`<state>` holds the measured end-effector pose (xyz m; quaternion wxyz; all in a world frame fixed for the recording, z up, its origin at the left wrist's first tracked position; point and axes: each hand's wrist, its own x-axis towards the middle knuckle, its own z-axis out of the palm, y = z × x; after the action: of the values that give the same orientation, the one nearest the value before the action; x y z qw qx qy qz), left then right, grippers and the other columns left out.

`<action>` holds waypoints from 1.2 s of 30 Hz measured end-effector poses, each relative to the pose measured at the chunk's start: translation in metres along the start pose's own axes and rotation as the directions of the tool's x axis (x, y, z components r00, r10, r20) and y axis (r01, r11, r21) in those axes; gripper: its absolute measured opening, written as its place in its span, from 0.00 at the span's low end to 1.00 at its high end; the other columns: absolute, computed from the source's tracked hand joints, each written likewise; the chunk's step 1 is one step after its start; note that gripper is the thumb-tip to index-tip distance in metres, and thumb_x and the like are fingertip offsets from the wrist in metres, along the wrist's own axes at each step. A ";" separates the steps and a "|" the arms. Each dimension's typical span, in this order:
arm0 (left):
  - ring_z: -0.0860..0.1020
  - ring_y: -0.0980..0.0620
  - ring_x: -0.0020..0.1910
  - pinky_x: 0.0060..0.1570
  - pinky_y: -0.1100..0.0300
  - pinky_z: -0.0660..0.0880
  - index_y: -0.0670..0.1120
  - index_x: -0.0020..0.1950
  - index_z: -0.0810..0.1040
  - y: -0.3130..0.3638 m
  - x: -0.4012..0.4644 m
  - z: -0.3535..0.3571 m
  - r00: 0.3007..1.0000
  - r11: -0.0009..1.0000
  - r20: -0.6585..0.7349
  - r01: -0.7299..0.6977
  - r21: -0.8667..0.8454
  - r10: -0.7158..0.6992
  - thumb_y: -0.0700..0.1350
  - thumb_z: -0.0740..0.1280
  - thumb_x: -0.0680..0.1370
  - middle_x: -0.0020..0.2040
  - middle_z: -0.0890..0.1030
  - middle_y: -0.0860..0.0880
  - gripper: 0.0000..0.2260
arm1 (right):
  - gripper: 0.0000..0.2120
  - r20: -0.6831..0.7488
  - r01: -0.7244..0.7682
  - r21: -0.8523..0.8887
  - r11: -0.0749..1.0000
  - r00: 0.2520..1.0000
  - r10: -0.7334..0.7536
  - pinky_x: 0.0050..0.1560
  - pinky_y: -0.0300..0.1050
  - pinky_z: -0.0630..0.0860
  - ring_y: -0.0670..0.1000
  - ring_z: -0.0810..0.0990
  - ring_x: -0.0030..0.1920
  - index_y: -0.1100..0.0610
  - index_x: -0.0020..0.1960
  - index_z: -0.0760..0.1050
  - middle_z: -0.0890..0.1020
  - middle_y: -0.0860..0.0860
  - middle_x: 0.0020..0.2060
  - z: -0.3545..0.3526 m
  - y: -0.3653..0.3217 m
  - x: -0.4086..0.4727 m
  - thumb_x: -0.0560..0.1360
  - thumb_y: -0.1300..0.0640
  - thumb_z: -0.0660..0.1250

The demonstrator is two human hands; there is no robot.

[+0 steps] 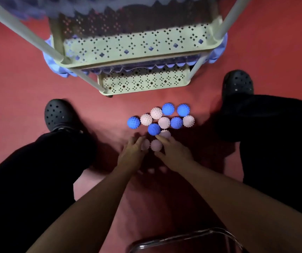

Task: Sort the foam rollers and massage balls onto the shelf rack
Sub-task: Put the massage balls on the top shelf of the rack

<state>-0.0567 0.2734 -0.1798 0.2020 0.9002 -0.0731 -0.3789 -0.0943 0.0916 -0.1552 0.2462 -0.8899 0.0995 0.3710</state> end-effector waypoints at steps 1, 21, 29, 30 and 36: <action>0.75 0.39 0.63 0.57 0.43 0.76 0.55 0.73 0.66 -0.003 0.001 0.003 0.999 1.000 -0.034 -0.015 -0.007 0.015 0.52 0.66 0.79 0.68 0.70 0.47 0.23 | 0.32 -0.003 0.004 -0.014 1.000 1.000 -0.004 0.61 0.54 0.75 0.59 0.73 0.69 0.38 0.79 0.56 0.63 0.51 0.77 0.001 0.000 0.002 0.78 0.41 0.65; 0.78 0.50 0.45 0.47 0.59 0.76 0.40 0.60 0.76 0.002 -0.008 -0.017 0.944 0.395 0.131 0.249 -0.884 -0.303 0.36 0.68 0.78 0.50 0.80 0.40 0.11 | 0.17 -0.060 -0.058 0.466 0.883 0.994 0.097 0.50 0.51 0.78 0.55 0.82 0.49 0.51 0.54 0.71 0.83 0.51 0.46 0.007 0.005 -0.011 0.73 0.43 0.71; 0.76 0.53 0.29 0.33 0.61 0.77 0.40 0.44 0.78 0.023 -0.001 -0.018 0.924 0.548 -0.007 0.220 -0.807 -0.382 0.45 0.70 0.80 0.35 0.80 0.45 0.09 | 0.18 -0.229 0.057 0.612 0.788 0.968 0.108 0.45 0.33 0.69 0.44 0.76 0.44 0.58 0.59 0.69 0.79 0.48 0.49 -0.004 0.004 -0.015 0.71 0.66 0.67; 0.77 0.53 0.30 0.35 0.59 0.77 0.42 0.47 0.79 0.020 0.002 -0.016 0.927 0.585 -0.030 0.210 -0.784 -0.373 0.44 0.72 0.78 0.37 0.82 0.46 0.06 | 0.18 -0.213 0.051 0.605 0.794 0.972 0.100 0.48 0.38 0.71 0.46 0.77 0.46 0.57 0.59 0.68 0.78 0.48 0.50 -0.004 0.006 -0.014 0.71 0.65 0.66; 0.80 0.56 0.42 0.45 0.62 0.73 0.50 0.55 0.79 0.023 0.012 -0.011 0.946 0.832 -0.098 0.219 -0.510 -0.309 0.51 0.76 0.72 0.44 0.83 0.55 0.15 | 0.15 -0.090 -0.157 0.560 0.814 0.965 0.248 0.51 0.56 0.77 0.60 0.81 0.47 0.46 0.55 0.59 0.81 0.50 0.43 0.003 0.014 0.000 0.76 0.48 0.65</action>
<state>-0.0400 0.2525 -0.1704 0.3760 0.8498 0.1695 -0.3282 -0.1013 0.0814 -0.1618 0.4408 -0.7928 0.3151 0.2791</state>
